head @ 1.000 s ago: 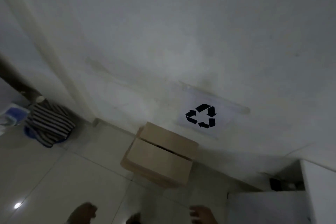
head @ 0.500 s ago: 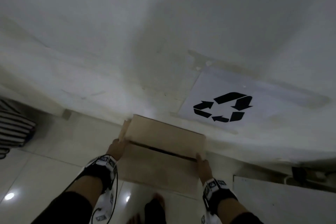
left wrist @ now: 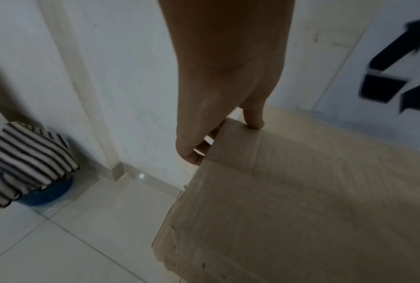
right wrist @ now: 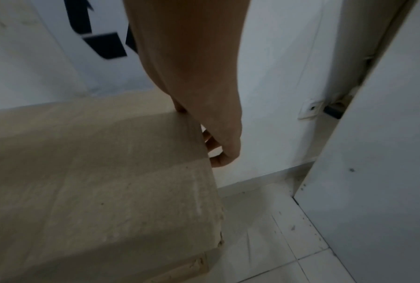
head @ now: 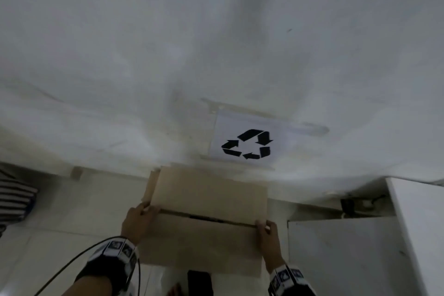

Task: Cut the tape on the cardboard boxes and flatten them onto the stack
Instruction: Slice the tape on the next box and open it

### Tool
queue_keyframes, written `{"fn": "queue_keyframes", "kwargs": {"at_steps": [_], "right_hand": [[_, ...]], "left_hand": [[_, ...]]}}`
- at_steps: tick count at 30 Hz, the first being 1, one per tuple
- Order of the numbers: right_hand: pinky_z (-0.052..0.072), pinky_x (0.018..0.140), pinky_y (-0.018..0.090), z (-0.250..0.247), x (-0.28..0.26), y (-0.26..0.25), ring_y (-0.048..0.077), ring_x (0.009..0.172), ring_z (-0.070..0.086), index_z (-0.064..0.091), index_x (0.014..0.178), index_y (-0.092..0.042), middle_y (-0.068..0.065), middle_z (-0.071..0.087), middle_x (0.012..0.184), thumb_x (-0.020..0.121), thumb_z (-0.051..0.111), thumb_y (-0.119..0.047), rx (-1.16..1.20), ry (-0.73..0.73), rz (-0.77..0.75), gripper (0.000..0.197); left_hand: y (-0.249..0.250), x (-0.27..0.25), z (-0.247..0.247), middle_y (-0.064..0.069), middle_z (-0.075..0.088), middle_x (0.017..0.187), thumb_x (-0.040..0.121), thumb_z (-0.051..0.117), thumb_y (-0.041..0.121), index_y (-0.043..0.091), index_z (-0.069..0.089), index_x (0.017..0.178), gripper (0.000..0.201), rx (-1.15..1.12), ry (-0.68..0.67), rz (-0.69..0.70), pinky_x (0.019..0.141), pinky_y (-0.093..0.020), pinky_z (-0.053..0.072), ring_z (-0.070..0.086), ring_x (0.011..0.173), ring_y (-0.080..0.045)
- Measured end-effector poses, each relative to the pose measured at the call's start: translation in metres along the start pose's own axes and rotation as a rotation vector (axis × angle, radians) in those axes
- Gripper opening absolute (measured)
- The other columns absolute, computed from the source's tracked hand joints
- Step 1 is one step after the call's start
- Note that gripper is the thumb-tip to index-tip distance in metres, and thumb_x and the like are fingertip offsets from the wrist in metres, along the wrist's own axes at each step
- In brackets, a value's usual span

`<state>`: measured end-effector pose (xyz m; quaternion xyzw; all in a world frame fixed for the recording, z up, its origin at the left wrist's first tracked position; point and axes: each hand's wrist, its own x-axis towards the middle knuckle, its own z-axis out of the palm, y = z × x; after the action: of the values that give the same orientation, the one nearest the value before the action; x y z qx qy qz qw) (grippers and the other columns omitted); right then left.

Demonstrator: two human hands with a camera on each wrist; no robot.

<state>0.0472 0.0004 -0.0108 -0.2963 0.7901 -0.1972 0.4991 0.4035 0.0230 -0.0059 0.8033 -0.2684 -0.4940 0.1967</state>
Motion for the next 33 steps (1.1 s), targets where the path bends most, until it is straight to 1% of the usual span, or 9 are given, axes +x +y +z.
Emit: {"fn": "queue_keyframes", "kwargs": {"at_steps": [6, 9, 18, 22, 24, 26, 29, 31, 33], "right_hand": [[0.041, 0.085, 0.034, -0.086, -0.08, 0.01, 0.026, 0.099, 0.053, 0.055, 0.108, -0.013, 0.008, 0.057, 0.1, 0.1, 0.053, -0.029, 0.035, 0.137, -0.031, 0.019], [0.041, 0.082, 0.033, -0.135, -0.115, 0.02, 0.026, 0.097, 0.059, 0.064, 0.103, -0.017, 0.006, 0.065, 0.099, 0.101, 0.05, -0.034, -0.001, 0.173, -0.093, 0.022], [0.043, 0.062, 0.037, -0.289, -0.182, 0.04, 0.022, 0.064, 0.054, 0.068, 0.085, -0.012, 0.006, 0.061, 0.064, 0.098, 0.056, -0.021, 0.296, 0.407, -0.249, 0.02], [0.059, 0.076, 0.04, -0.372, -0.208, 0.059, 0.023, 0.083, 0.065, 0.067, 0.108, -0.014, 0.008, 0.067, 0.095, 0.101, 0.051, -0.013, 0.514, 0.41, -0.359, 0.018], [0.058, 0.068, 0.025, -0.416, -0.221, 0.08, 0.012, 0.083, 0.067, 0.06, 0.12, -0.006, 0.01, 0.061, 0.107, 0.099, 0.049, 0.0, 0.637, 0.406, -0.413, 0.024], [0.055, 0.064, 0.017, -0.455, -0.237, 0.1, 0.016, 0.095, 0.066, 0.051, 0.127, 0.0, 0.01, 0.057, 0.111, 0.098, 0.05, 0.007, 0.805, 0.401, -0.438, 0.03], [0.057, 0.079, 0.041, -0.506, -0.252, 0.138, 0.031, 0.105, 0.056, 0.057, 0.11, -0.016, 0.006, 0.06, 0.108, 0.106, 0.038, -0.017, 1.004, 0.431, -0.434, 0.019], [0.046, 0.097, 0.055, -0.534, -0.259, 0.171, 0.032, 0.108, 0.056, 0.061, 0.107, -0.011, 0.013, 0.062, 0.113, 0.103, 0.04, -0.04, 1.107, 0.399, -0.355, 0.037], [0.046, 0.094, 0.052, -0.554, -0.263, 0.201, 0.032, 0.104, 0.057, 0.063, 0.1, -0.007, 0.015, 0.062, 0.106, 0.096, 0.044, -0.051, 1.126, 0.392, -0.336, 0.048]], "left_hand": [[0.061, -0.106, -0.002, -0.005, 0.066, 0.095, 0.062, 0.064, 0.064, 0.027, 0.066, 0.091, 0.047, 0.054, 0.002, 0.234, 0.075, -0.035, 0.042, 0.06, 0.088, -0.025], [0.094, -0.153, 0.011, -0.003, 0.063, 0.081, 0.081, 0.076, 0.036, 0.034, 0.056, 0.073, 0.021, 0.071, -0.018, 0.323, 0.073, -0.036, 0.042, 0.057, 0.081, -0.025], [0.155, -0.25, 0.107, -0.003, 0.065, 0.097, 0.089, 0.066, 0.036, 0.023, 0.062, 0.11, 0.026, 0.078, -0.11, 0.604, 0.073, -0.04, 0.052, 0.061, 0.084, -0.022], [0.177, -0.312, 0.166, -0.007, 0.064, 0.1, 0.087, 0.06, 0.045, 0.015, 0.06, 0.118, 0.044, -0.019, -0.241, 0.734, 0.075, -0.041, 0.053, 0.063, 0.088, -0.023], [0.187, -0.352, 0.197, -0.009, 0.065, 0.098, 0.085, 0.055, 0.051, 0.014, 0.06, 0.109, 0.045, -0.158, -0.337, 0.707, 0.079, -0.044, 0.055, 0.065, 0.09, -0.027], [0.196, -0.394, 0.229, -0.006, 0.063, 0.097, 0.092, 0.047, 0.049, 0.015, 0.058, 0.101, 0.036, -0.29, -0.446, 0.615, 0.074, -0.036, 0.053, 0.063, 0.092, -0.026], [0.202, -0.452, 0.27, -0.006, 0.064, 0.094, 0.092, 0.037, 0.06, 0.019, 0.06, 0.1, 0.048, -0.451, -0.607, 0.42, 0.066, -0.035, 0.052, 0.061, 0.086, -0.024], [0.198, -0.473, 0.297, -0.008, 0.066, 0.103, 0.083, 0.041, 0.074, 0.024, 0.062, 0.104, 0.059, -0.471, -0.733, 0.318, 0.063, -0.037, 0.055, 0.059, 0.089, -0.027], [0.188, -0.481, 0.322, -0.001, 0.059, 0.117, 0.076, 0.05, 0.077, 0.03, 0.058, 0.114, 0.061, -0.389, -0.778, 0.282, 0.082, -0.048, 0.05, 0.051, 0.105, -0.027]]}}
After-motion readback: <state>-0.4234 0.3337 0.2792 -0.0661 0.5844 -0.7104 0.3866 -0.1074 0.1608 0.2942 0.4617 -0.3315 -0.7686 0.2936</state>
